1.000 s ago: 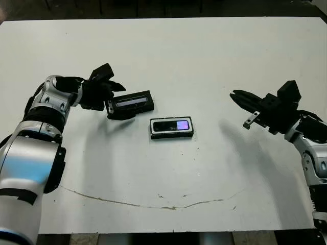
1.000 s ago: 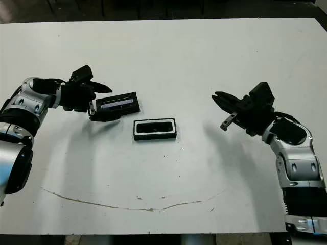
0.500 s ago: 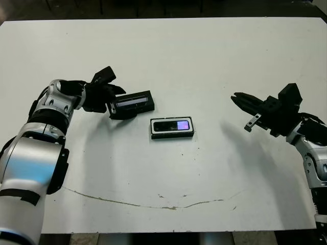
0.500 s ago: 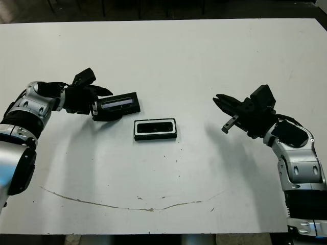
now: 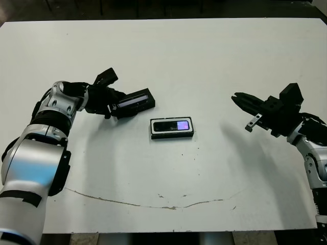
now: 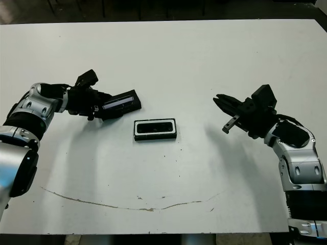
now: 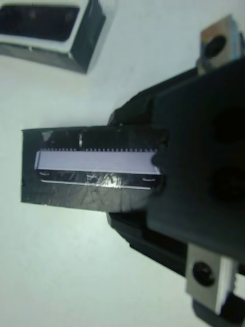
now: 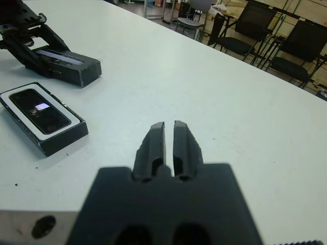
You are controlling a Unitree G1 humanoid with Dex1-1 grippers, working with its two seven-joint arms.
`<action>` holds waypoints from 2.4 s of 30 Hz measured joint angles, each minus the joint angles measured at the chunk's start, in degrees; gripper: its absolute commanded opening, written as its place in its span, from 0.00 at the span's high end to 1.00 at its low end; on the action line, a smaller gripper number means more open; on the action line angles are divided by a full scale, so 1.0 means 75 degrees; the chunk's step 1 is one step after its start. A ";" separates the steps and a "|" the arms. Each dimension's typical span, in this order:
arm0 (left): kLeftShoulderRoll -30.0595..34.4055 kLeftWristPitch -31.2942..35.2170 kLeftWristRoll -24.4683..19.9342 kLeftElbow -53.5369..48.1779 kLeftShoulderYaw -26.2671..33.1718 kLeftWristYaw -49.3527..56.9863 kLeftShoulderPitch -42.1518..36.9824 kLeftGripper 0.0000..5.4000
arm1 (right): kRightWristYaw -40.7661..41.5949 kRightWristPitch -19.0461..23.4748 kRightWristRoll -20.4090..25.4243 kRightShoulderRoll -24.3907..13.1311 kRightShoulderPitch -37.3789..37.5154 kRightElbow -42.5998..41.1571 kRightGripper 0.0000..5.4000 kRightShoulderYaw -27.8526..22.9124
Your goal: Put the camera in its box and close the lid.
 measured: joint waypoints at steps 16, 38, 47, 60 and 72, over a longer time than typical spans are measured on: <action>0.0741 0.1570 -0.2236 -0.3663 0.1412 -0.0605 0.2208 0.48 | -0.0047 0.0050 0.0303 0.0403 0.0184 -0.0048 1.00 0.0100; 0.0347 0.2221 -0.2287 -0.5194 0.0096 -0.0508 0.2756 0.48 | -0.0463 0.0274 0.0732 0.0705 0.0404 -0.0409 1.00 -0.0012; 0.0230 0.2136 -0.2156 -0.5321 -0.0344 -0.0497 0.2826 0.48 | -0.1098 0.0918 0.1072 0.0833 0.0574 -0.1345 1.00 -0.0274; 0.0075 0.1712 -0.2013 -0.4902 -0.0594 -0.0386 0.2727 0.48 | -0.1092 0.1101 0.1198 0.0762 0.0591 -0.1593 1.00 -0.0297; -0.0225 0.1790 -0.1853 -0.4856 -0.0830 -0.0268 0.2528 0.48 | -0.1073 0.1102 0.1191 0.0733 0.0613 -0.1589 1.00 -0.0297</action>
